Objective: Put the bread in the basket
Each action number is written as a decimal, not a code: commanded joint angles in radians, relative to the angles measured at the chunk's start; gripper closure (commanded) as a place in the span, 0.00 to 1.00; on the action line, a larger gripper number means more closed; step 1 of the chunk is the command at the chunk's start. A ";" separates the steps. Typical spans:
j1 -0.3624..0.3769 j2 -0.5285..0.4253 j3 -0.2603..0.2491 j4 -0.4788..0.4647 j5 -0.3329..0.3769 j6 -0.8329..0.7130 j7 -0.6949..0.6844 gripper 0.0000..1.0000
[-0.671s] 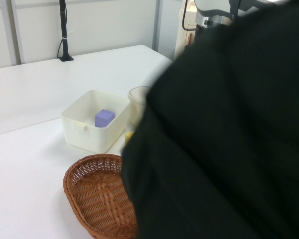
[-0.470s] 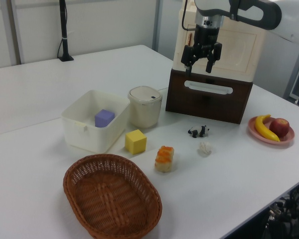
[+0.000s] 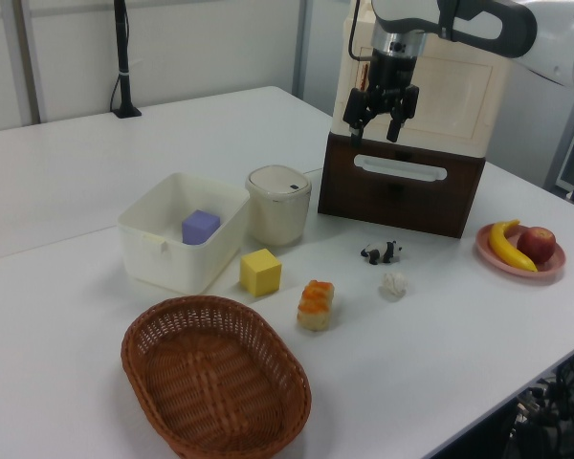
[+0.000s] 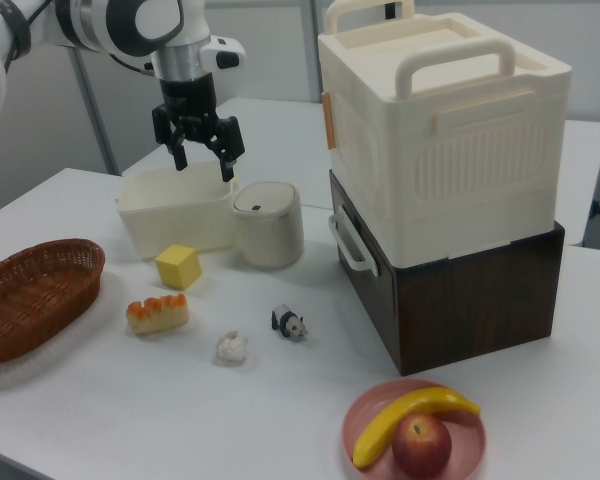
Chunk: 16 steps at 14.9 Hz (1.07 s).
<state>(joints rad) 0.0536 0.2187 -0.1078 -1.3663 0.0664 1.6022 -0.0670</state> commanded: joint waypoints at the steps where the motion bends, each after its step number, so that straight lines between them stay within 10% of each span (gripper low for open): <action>1: 0.002 -0.004 -0.010 -0.034 0.020 0.059 0.004 0.00; 16: 0.017 -0.018 -0.001 -0.106 -0.016 0.032 -0.100 0.06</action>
<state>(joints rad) 0.0597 0.2355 -0.1033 -1.4185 0.0647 1.6339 -0.1157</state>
